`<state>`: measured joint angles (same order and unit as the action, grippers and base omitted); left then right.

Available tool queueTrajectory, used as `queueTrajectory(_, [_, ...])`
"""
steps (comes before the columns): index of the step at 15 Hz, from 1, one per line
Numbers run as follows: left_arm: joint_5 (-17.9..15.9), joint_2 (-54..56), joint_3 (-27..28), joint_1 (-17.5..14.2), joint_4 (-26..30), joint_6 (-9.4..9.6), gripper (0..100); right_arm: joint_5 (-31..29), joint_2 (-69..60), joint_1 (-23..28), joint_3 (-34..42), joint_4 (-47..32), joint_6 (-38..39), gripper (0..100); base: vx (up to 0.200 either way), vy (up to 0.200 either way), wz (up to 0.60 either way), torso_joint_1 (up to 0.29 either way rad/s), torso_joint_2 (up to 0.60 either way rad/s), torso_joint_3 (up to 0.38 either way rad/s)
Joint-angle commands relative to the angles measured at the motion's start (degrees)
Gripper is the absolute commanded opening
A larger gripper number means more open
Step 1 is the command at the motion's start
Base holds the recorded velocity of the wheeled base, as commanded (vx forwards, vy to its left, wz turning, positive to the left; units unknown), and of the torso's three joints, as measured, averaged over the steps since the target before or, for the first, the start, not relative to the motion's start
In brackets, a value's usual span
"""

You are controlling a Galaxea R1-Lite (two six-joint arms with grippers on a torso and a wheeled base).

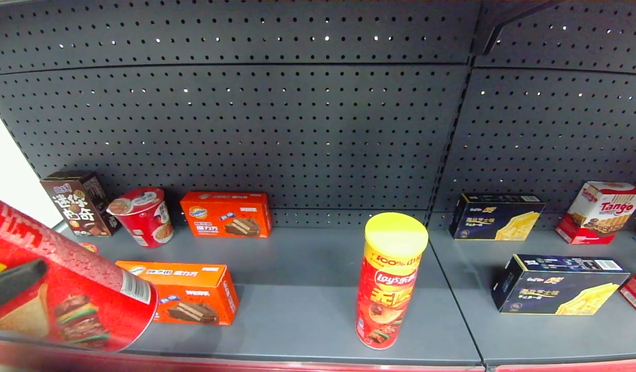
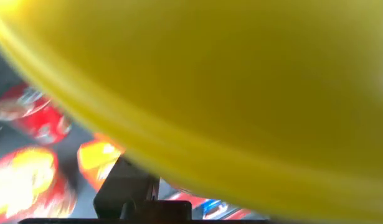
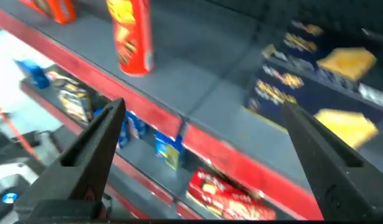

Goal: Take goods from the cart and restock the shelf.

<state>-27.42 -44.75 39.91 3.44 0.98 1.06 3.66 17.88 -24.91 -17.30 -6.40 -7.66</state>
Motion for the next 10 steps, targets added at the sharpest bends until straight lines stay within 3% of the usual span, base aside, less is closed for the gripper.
queueTrajectory(1, [-1.1,-8.9,0.9,3.2,-4.7,-0.01,0,0.3,-7.3,5.4,2.4,-3.0,-0.1,100,0.000,0.000,0.00,0.000,0.00,0.000])
queueTrajectory(4, [-0.9,-15.5,3.0,8.1,-7.2,-0.01,0,0.4,-13.9,8.3,3.1,-10.7,-0.1,100,0.000,0.000,0.00,0.000,0.00,0.000])
queueTrajectory(7, [-0.7,-23.9,7.3,13.4,-7.7,-0.09,0,-0.1,-15.0,8.3,3.3,-11.7,0.0,100,0.000,0.000,0.00,0.000,0.00,0.000])
queueTrajectory(10, [-0.1,-32.1,10.8,16.9,-12.6,-0.18,0,-0.3,-16.2,7.9,6.0,-10.9,0.0,100,0.000,0.000,0.00,0.000,0.00,0.000])
